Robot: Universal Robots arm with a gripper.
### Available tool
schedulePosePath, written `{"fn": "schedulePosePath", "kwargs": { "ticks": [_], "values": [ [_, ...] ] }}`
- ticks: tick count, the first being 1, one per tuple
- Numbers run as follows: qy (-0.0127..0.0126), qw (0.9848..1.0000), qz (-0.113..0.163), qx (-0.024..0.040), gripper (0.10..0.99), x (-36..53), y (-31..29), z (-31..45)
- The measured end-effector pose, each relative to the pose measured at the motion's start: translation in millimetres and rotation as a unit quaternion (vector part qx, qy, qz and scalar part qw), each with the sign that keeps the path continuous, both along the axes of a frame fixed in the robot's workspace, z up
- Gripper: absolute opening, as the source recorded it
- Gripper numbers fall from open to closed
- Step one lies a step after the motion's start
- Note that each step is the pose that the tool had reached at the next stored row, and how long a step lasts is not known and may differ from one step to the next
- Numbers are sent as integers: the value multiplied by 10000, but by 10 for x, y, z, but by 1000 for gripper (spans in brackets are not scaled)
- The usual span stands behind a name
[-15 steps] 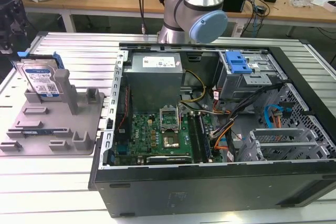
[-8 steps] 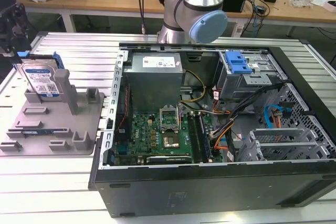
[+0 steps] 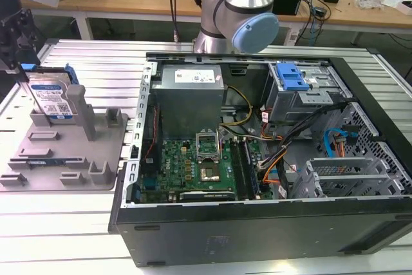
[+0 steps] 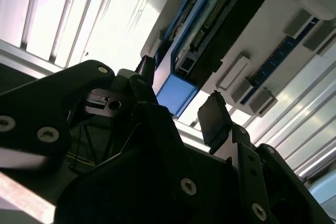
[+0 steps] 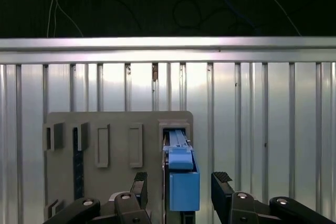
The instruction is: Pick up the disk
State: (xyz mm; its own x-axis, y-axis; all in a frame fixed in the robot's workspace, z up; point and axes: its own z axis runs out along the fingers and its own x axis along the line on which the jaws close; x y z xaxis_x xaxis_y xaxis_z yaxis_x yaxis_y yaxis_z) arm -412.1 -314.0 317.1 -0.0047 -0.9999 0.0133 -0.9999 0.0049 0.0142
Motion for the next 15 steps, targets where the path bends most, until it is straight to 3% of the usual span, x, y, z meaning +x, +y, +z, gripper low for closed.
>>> {"fn": "schedulePosePath", "kwargs": {
  "ticks": [15],
  "values": [
    [1,10000,1,0,604,-16,0,-102]
  ]
}}
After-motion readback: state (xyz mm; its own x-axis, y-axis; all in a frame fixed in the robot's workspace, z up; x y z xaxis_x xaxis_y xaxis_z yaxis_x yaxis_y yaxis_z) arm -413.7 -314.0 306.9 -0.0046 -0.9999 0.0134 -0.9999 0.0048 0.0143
